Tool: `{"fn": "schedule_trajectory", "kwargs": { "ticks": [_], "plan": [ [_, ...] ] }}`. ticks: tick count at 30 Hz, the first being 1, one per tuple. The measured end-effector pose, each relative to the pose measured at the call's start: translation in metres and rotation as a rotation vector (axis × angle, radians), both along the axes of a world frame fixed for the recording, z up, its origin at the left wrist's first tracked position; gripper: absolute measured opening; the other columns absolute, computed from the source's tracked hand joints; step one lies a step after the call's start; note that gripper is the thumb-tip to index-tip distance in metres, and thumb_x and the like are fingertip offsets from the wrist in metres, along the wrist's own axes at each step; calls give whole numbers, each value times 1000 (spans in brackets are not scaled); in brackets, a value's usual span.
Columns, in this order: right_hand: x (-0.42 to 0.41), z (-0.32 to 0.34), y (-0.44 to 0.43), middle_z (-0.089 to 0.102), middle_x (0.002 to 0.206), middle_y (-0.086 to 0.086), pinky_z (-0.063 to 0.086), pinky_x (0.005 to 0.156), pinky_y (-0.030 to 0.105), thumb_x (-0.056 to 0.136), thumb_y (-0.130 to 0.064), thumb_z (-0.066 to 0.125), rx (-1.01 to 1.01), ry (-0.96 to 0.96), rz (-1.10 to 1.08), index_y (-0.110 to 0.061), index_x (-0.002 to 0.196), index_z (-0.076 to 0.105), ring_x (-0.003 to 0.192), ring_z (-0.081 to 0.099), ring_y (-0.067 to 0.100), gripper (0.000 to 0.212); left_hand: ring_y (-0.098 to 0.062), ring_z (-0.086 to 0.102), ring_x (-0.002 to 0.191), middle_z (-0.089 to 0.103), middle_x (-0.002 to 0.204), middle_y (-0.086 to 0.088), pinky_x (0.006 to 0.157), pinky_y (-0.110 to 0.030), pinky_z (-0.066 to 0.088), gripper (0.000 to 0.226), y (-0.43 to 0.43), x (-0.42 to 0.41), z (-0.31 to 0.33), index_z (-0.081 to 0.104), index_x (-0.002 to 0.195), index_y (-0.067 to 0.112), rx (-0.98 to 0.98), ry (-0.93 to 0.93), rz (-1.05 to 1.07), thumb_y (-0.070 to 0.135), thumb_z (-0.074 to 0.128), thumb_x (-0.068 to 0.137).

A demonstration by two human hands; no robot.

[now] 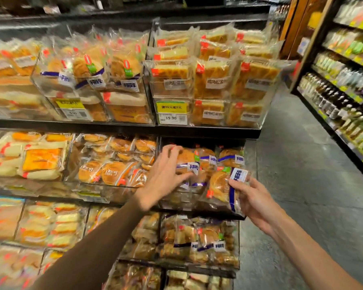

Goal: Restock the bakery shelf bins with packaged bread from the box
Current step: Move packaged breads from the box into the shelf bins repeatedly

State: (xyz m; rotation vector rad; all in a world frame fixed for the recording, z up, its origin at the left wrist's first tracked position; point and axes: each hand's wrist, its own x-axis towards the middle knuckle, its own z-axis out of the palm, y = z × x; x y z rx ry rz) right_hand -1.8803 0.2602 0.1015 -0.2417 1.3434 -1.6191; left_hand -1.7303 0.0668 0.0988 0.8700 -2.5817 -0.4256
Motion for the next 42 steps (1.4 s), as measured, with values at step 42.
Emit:
{"fn": "schedule_trajectory", "kwargs": {
  "ticks": [42],
  "plan": [
    [16, 9, -69, 76, 95, 12, 60, 59, 35, 94, -27, 67, 1, 46, -83, -8, 119, 53, 85, 73, 26, 34, -7, 47, 118, 48, 130, 14, 104, -32, 43, 92, 34, -4, 1, 37, 141, 31, 414, 51, -22, 78, 68, 68]
  ]
}}
